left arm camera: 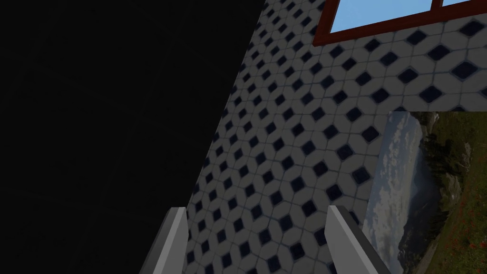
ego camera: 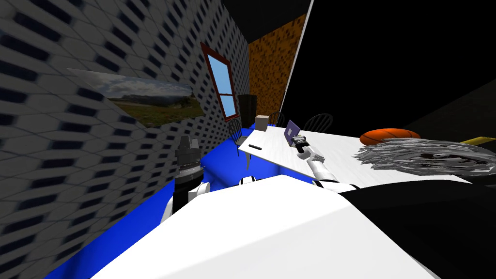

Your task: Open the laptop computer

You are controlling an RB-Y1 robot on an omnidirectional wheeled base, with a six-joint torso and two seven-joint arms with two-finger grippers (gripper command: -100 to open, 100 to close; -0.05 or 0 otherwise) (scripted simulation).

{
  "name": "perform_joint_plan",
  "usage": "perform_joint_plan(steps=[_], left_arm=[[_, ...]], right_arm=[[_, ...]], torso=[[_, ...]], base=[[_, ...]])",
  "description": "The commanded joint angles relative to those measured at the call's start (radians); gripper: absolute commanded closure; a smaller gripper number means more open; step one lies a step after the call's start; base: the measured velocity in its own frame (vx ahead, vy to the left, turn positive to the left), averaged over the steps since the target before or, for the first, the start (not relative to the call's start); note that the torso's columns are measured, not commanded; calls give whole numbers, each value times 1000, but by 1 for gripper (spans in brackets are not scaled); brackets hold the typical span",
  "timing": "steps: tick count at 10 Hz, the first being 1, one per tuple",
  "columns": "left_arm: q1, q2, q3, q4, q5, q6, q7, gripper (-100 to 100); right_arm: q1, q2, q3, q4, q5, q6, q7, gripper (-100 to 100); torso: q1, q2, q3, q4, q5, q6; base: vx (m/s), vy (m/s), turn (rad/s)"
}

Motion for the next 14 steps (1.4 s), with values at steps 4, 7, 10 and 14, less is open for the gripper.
perform_joint_plan(steps=[4, 7, 10, 14], left_arm=[[0, 0, 0, 0, 0, 0, 0, 0], [0, 0, 0, 0, 0, 0, 0, 0], [0, 0, 0, 0, 0, 0, 0, 0], [0, 0, 0, 0, 0, 0, 0, 0]], right_arm=[[-22, 99, -40, 25, -73, -80, -70, 100], [-34, 147, -60, 37, -108, -120, -103, 100], [-47, 184, -71, 55, -142, -176, -127, 100], [-40, 247, -88, 96, -200, -243, -166, 100]], torso=[[-9, -1, -1, -2, -5, 3], [-13, -5, -2, -6, -9, 5], [-13, -7, -4, -6, -8, 2], [-14, -11, -6, -12, -14, -1]], base=[[4, -83, -81], [13, -67, -75], [9, -39, -48], [44, -68, -81]])
